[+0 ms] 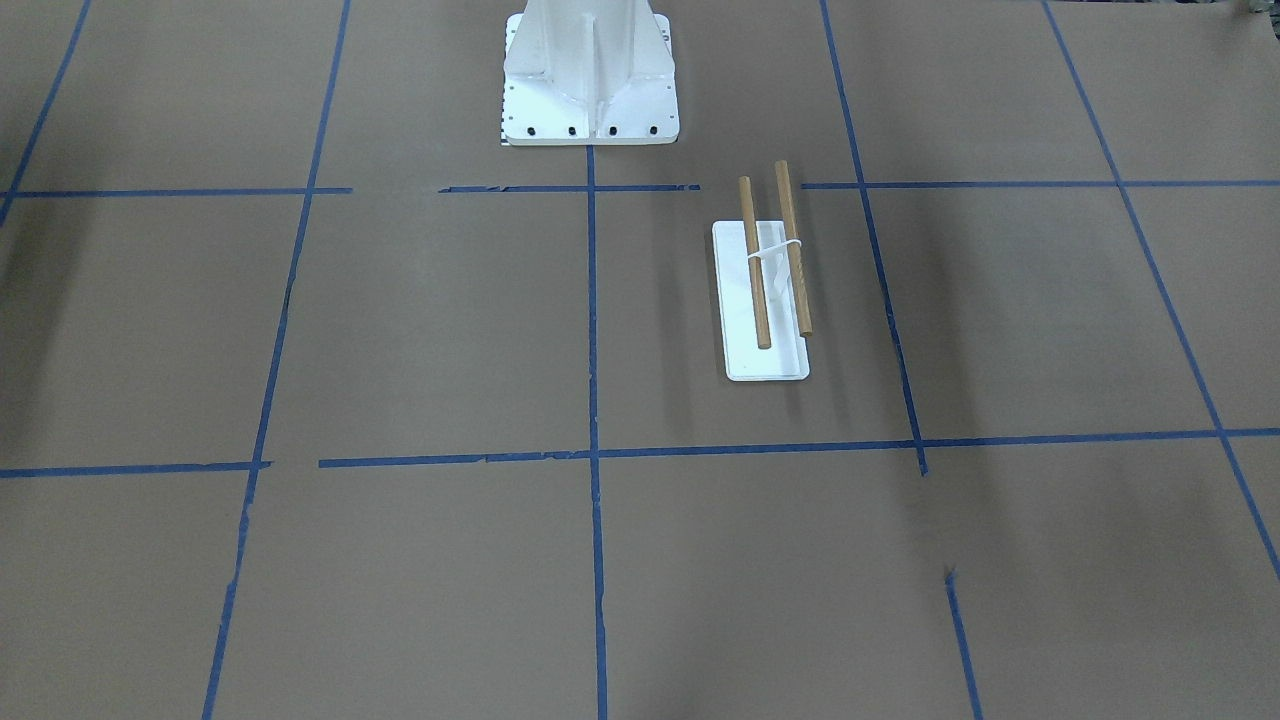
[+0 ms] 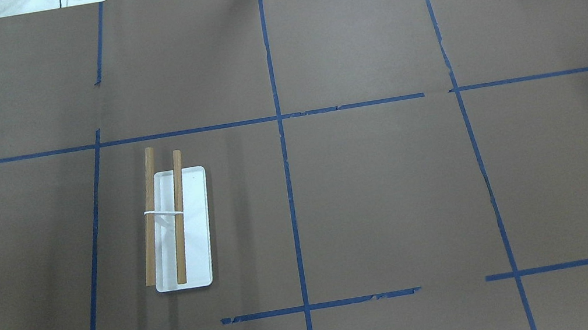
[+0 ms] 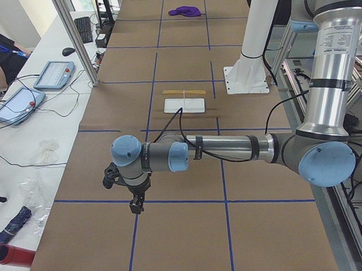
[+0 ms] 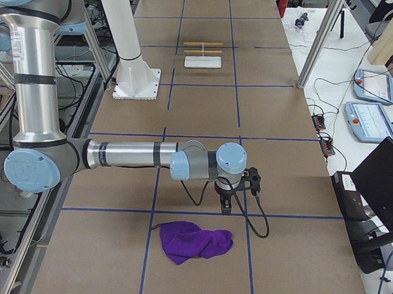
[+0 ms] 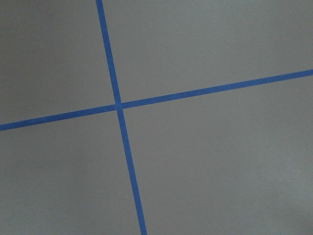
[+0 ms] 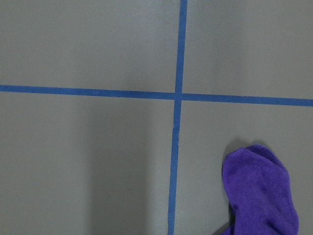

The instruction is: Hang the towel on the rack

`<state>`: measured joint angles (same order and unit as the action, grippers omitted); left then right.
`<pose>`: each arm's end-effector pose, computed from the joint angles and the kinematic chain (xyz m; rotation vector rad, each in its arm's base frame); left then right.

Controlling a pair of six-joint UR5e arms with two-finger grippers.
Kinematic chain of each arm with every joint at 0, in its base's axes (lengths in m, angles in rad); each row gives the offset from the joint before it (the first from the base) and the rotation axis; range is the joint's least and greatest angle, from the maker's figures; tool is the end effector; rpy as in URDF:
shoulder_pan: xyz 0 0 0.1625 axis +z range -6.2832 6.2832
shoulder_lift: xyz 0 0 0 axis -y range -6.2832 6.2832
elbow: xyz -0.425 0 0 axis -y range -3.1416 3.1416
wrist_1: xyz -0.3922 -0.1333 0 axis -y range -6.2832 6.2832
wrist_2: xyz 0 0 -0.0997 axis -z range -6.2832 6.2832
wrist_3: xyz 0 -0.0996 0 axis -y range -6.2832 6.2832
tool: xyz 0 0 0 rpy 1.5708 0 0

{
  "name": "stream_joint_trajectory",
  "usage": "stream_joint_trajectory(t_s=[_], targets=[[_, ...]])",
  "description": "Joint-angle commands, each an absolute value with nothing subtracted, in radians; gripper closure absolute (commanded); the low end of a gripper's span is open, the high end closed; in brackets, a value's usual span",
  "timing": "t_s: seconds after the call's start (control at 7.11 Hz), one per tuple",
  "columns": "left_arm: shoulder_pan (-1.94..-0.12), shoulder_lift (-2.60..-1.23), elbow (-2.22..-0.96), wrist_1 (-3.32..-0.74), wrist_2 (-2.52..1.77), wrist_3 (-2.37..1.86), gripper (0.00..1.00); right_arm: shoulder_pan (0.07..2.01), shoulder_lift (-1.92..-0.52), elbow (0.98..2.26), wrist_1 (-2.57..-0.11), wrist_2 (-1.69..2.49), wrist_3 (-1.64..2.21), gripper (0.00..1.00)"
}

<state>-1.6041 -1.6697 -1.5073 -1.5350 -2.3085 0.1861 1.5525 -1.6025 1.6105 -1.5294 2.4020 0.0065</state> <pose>-0.0840 -0.5311 0.6453 0.0805 0.7340 0.1457 0.0509 -0.4826 0.6463 0.0362 -0.8316 -0.0316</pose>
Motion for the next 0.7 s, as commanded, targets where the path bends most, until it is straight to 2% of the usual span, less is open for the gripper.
stream_joint_trajectory(t_s=[0.0,0.28,0.56], targets=[[-1.605,-1.669,-1.511,-1.536,-2.309,0.183,0.0,1.56,-1.601,1.621,-1.528,2.405,0.011,0.0],[-1.605,-1.671,-1.529,-1.536,-2.309,0.183,0.0,1.562,-1.599,1.657,-1.528,2.399,0.024,0.0],[-1.605,-1.671,-1.546,-1.536,-2.309,0.181,0.0,1.552,-1.586,1.608,-1.526,2.411,0.129,0.0]])
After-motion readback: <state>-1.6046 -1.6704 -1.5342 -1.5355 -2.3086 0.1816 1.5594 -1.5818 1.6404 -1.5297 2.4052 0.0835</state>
